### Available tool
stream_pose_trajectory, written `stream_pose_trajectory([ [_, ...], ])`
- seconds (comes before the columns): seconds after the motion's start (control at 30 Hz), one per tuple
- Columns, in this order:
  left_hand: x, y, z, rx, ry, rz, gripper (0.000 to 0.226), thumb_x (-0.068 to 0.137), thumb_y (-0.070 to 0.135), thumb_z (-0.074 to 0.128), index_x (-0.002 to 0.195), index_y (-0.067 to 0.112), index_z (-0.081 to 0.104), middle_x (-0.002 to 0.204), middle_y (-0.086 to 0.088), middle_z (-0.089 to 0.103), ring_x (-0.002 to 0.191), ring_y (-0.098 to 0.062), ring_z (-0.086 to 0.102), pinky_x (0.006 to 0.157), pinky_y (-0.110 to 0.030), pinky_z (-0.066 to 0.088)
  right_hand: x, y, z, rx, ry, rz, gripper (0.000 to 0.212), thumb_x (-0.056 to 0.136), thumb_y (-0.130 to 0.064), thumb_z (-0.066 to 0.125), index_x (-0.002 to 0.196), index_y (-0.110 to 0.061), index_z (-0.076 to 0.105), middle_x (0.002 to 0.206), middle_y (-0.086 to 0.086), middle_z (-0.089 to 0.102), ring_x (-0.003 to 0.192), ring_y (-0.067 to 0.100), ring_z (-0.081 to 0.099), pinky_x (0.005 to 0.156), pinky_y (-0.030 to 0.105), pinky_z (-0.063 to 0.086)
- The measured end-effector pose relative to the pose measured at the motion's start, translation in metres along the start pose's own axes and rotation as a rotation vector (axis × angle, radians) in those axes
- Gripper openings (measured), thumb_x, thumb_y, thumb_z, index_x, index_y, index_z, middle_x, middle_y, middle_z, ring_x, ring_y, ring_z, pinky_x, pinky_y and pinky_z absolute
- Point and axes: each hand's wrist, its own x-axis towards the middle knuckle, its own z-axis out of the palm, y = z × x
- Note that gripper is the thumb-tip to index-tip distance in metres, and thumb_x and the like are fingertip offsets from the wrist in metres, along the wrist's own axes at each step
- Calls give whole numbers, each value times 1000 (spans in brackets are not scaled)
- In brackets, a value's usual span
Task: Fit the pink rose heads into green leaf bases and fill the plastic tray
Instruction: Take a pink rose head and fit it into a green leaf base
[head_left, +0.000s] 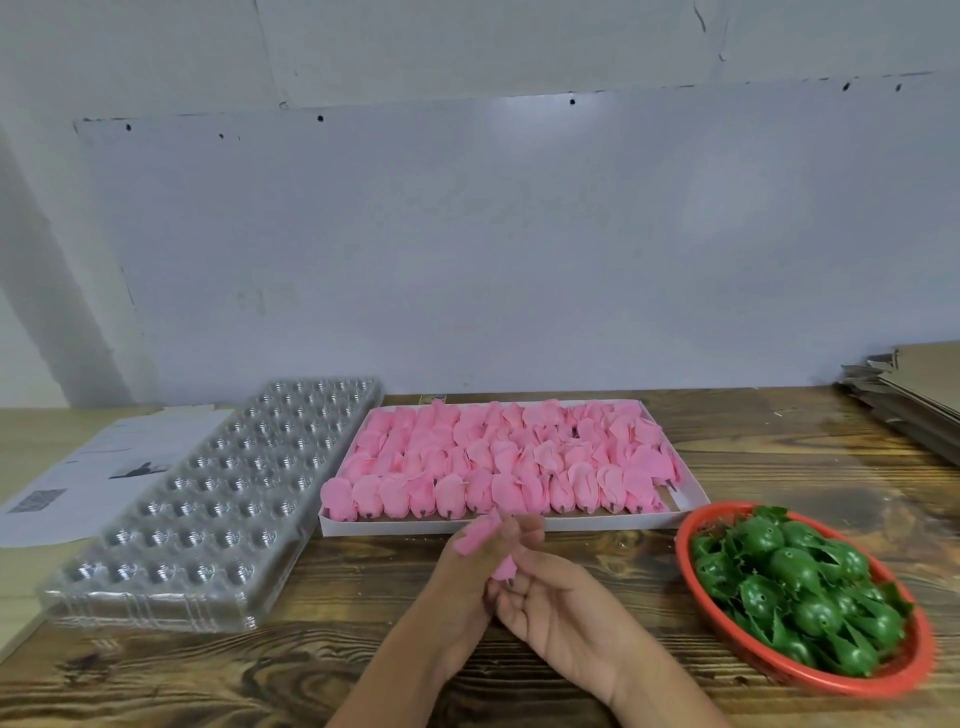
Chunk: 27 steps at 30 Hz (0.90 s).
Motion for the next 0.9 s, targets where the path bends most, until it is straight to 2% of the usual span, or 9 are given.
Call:
stream_pose_trajectory([
  [0.1, 5, 3, 7, -26, 31, -18, 51, 76, 54, 77, 107, 13, 79, 120, -14, 73, 112, -23, 70, 92, -35, 56, -2, -3, 0, 5, 21, -11, 25, 87, -15, 66, 104, 0, 75, 92, 17, 71, 76, 21, 70, 64, 26, 58],
  [0.23, 13, -1, 11, -152, 100, -91, 39, 92, 50, 69, 101, 15, 81, 118, -14, 74, 102, -26, 74, 81, -37, 60, -4, -6, 2, -245, 150, -103, 22, 90, -29, 68, 98, -11, 79, 102, 17, 74, 93, 25, 72, 69, 27, 57],
  [0.37, 20, -9, 12, -247, 165, -112, 44, 85, 51, 67, 101, 13, 82, 109, -12, 77, 95, -25, 76, 76, -36, 62, -1, 6, -1, -781, 335, -349, 24, 79, -21, 78, 103, -25, 73, 79, -2, 74, 79, 10, 70, 71, 22, 54],
  [0.43, 21, -13, 12, -294, 187, -111, 44, 79, 49, 73, 102, 13, 82, 104, -12, 78, 87, -22, 77, 71, -31, 61, -1, 14, -3, -1138, 411, -494, 39, 79, -30, 76, 111, -46, 60, 84, -15, 72, 82, -1, 68, 72, 13, 51],
  [0.53, 22, -18, 13, -321, 209, -121, 40, 78, 45, 76, 102, 13, 82, 112, -12, 77, 98, -21, 76, 69, -27, 61, 2, 19, -7, -1413, 441, -577, 54, 84, -39, 68, 122, -64, 39, 93, -26, 66, 92, -9, 62, 75, 10, 50],
  [0.63, 24, -21, 13, -337, 216, -98, 50, 76, 44, 77, 111, 9, 77, 114, -11, 76, 100, -18, 75, 67, -26, 61, 5, 21, -11, -1523, 487, -657, 55, 86, -40, 66, 128, -60, 37, 86, -35, 57, 90, -12, 57, 69, 3, 43],
  [0.7, 25, -22, 13, -321, 209, -64, 44, 73, 46, 77, 102, 13, 81, 111, -10, 77, 97, -18, 76, 67, -25, 60, 6, 22, -12, -1526, 524, -648, 43, 87, -42, 65, 127, -51, 51, 90, -27, 61, 85, -6, 58, 71, 4, 42],
  [0.77, 25, -22, 13, -297, 210, -46, 42, 72, 49, 77, 95, 15, 83, 107, -10, 78, 92, -17, 77, 68, -25, 60, 6, 23, -13, -1430, 520, -612, 34, 87, -42, 66, 119, -49, 58, 93, -22, 67, 86, -4, 62, 72, 4, 43],
  [0.9, 24, -21, 10, -300, 205, -49, 38, 74, 48, 76, 91, 14, 83, 103, -9, 79, 85, -15, 77, 63, -24, 59, 4, 21, -6, -1293, 464, -578, 19, 86, -40, 70, 93, -53, 59, 85, -28, 69, 81, -4, 66, 69, 11, 49],
])
